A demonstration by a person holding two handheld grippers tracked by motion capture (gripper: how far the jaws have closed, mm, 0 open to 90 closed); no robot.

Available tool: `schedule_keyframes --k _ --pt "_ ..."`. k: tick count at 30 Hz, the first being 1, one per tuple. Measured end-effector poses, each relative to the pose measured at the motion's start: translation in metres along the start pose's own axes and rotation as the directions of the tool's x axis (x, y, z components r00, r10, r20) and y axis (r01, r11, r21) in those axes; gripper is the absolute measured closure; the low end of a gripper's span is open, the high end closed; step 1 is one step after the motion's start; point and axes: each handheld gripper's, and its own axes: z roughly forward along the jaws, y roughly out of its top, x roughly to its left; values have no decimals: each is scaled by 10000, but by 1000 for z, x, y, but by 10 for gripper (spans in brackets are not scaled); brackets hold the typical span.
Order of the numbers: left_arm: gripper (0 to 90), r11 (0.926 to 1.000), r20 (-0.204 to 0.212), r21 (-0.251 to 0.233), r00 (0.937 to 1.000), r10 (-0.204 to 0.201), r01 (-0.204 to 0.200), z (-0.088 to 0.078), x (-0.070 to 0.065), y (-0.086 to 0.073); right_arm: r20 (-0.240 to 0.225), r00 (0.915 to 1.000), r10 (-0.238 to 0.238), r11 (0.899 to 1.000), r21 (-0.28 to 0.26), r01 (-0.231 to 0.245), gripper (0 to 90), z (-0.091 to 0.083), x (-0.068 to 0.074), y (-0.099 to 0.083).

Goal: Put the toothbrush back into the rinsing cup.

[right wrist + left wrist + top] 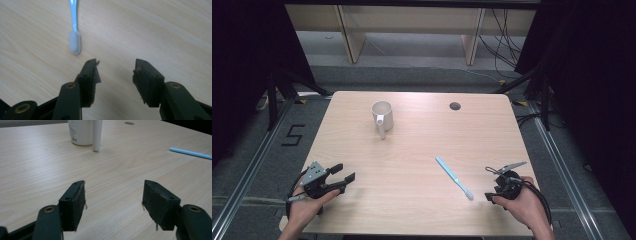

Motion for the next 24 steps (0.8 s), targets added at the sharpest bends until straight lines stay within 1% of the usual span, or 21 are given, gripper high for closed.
schedule_keyframes --k 1,2,3,4,6,7,8,9,10,11,12,14,15,17,18,20,22,23,24 --pt "327 10000 -59 4 10000 -51 51 0 0 0 -33 10000 58 10000 57 -57 540 -1 0 0" --pt "323 9999 -93 17 9999 -108 108 0 0 1 109 9997 206 9998 72 -207 541 0 2 1" --pt "320 9998 -107 19 9998 -174 174 1 1 1 110 9997 209 9997 108 -210 540 -1 1 2" --pt "317 9997 -130 19 9996 -250 251 1 0 2 44 10000 16 10000 72 -17 541 -2 -1 2" --pt "317 9993 -127 95 9992 -371 372 1 -1 1 141 9998 102 9999 130 -104 541 -3 0 3" --pt "317 9993 -127 95 9992 -371 372 1 -1 1 141 9998 102 9999 130 -104 541 -3 0 3" --pt "317 9993 21 53 9993 -371 371 2 -1 1 216 9996 191 9997 159 -195 541 -2 0 3" --pt "318 9993 64 58 9993 -369 369 3 -2 1 239 9983 529 9983 230 -534 541 -1 4 3" --pt "318 9995 104 167 9996 -257 255 3 -4 1 216 9996 202 9996 197 -207 544 -1 2 3" --pt "318 9995 126 146 9996 -272 270 3 -5 1 234 9994 270 9993 257 -276 547 -1 3 3" --pt "318 9995 241 147 9993 -286 282 4 -6 1 218 9990 389 9987 325 -396 547 0 4 3" --pt "318 9995 293 201 9993 -252 246 5 -7 1 241 9992 305 9989 357 -313 549 1 4 3" --pt "316 9995 342 195 9991 -263 256 4 -9 1 72 9998 198 9988 444 -201 551 -2 8 5" --pt "308 9996 334 191 9992 -223 217 5 -11 1 49 10000 -53 9989 470 51 551 -1 9 7" --pt "303 9995 269 289 9996 -104 96 5 -12 1 88 10000 -32 9982 594 27 551 -2 10 9" --pt "298 9995 209 297 9997 -143 137 5 -14 1 72 9997 -234 9975 675 229 557 -2 11 12" --pt "296 9995 256 276 9996 -142 135 5 -14 2 107 9999 -126 9955 939 116 567 -4 13 15" --pt "296 9995 230 278 9996 -157 151 5 -14 2 69 9998 -187 9954 938 180 571 -4 13 16" --pt "296 9995 202 292 9997 -151 145 5 -14 2 -32 9999 -122 9944 1047 125 575 -5 14 17"
